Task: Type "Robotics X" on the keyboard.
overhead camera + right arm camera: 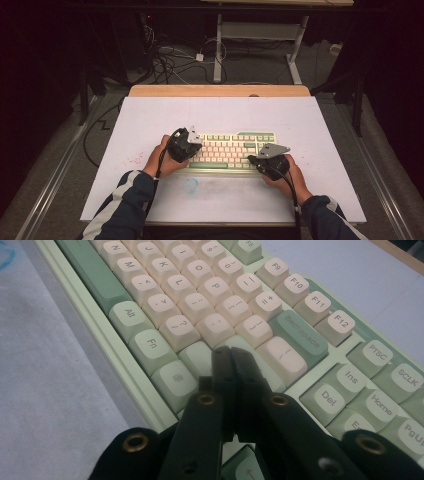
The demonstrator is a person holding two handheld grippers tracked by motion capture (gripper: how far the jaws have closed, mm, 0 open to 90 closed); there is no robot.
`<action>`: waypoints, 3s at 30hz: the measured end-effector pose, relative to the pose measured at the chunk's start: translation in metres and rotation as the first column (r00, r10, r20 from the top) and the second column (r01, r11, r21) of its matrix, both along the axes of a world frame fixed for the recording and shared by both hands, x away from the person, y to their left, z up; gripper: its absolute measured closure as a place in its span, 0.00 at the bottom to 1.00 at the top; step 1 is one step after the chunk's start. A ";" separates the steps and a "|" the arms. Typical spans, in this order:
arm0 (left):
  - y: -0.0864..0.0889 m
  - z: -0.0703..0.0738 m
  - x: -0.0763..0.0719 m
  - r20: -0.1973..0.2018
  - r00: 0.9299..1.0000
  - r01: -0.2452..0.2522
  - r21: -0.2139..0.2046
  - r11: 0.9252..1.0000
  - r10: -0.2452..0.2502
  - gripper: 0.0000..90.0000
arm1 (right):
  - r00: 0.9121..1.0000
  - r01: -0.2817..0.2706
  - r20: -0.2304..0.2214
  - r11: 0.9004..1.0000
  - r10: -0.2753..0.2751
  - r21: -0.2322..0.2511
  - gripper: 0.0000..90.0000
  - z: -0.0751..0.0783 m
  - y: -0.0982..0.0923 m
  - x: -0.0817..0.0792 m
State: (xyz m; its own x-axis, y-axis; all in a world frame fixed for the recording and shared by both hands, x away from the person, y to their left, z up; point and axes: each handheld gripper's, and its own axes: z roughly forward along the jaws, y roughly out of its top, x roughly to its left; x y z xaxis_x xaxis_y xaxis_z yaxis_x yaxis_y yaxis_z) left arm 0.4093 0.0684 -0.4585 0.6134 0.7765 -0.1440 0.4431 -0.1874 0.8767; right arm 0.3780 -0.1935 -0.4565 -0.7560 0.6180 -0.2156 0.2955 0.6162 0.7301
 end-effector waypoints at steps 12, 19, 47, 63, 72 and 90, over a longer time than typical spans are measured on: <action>-0.006 -0.006 0.006 -0.014 1.000 0.000 0.021 1.000 0.001 0.97 | 1.000 -0.001 0.001 1.000 0.001 -0.003 1.00 0.000 0.000 0.000; -0.004 0.002 0.003 0.023 1.000 -0.006 -0.009 1.000 0.006 0.95 | 1.000 -0.015 0.002 1.000 0.015 -0.010 1.00 0.003 0.000 -0.001; 0.044 0.016 -0.032 0.202 0.978 -0.030 -0.143 0.989 0.059 0.26 | 0.999 -0.025 0.048 0.999 0.023 0.042 1.00 0.020 -0.011 -0.016; 0.065 0.005 -0.060 0.252 0.963 -0.071 -0.120 0.990 0.099 0.21 | 0.998 -0.025 0.055 0.998 0.022 0.050 1.00 0.022 -0.009 -0.013; 0.081 -0.004 -0.076 0.238 0.964 -0.091 -0.118 0.989 0.117 0.20 | 0.998 -0.028 0.061 0.998 0.024 0.055 1.00 0.027 -0.004 -0.009; 0.100 -0.019 -0.097 0.181 0.971 -0.139 -0.113 0.984 0.158 0.20 | 0.997 -0.062 0.044 0.997 0.060 0.041 1.00 0.029 0.044 0.020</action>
State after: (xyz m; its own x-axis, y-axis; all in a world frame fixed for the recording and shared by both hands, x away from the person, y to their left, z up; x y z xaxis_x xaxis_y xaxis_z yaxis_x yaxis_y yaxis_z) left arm 0.3128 0.1689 -0.4771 0.5160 0.8486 -0.1170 0.2842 -0.0408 0.9579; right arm 0.3984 -0.1498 -0.4272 -0.7830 0.5805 -0.2236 0.2263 0.6005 0.7669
